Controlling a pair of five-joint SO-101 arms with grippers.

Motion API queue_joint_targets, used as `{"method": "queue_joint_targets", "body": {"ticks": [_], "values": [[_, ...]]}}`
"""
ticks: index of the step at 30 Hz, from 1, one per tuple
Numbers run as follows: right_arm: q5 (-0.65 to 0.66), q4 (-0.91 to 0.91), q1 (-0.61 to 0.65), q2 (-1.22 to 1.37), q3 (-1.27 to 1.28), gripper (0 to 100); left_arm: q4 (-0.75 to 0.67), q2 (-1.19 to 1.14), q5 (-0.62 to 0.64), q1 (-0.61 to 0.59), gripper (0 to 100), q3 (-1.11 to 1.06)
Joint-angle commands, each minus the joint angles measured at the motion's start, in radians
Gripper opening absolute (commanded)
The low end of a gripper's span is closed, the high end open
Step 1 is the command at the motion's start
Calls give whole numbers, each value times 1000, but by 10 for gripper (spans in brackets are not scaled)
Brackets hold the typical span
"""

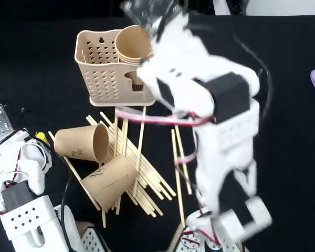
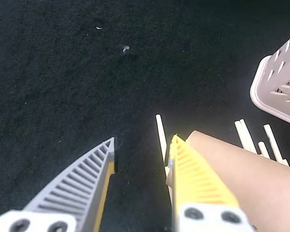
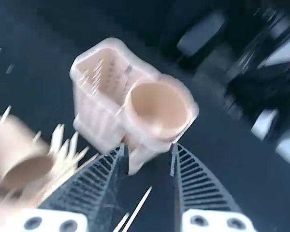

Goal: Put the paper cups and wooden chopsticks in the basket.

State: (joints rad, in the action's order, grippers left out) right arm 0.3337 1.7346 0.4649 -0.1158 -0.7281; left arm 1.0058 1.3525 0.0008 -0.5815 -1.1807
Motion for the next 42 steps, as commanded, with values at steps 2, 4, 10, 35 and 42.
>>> {"method": "queue_joint_targets", "body": {"ticks": [2,4,10,35,42], "values": [[-5,-43,130,-346,662,142,-20,12,12,-8,191,12],[25,-138,180,-475,888,142,-20,12,12,-8,191,12],[29,-425,347,-762,1415,142,-20,12,12,-10,191,10],[-20,-930,75,-878,1906,141,-23,12,11,-5,191,2],[-26,-477,331,-928,1644,142,-23,12,11,-5,191,1]]}}
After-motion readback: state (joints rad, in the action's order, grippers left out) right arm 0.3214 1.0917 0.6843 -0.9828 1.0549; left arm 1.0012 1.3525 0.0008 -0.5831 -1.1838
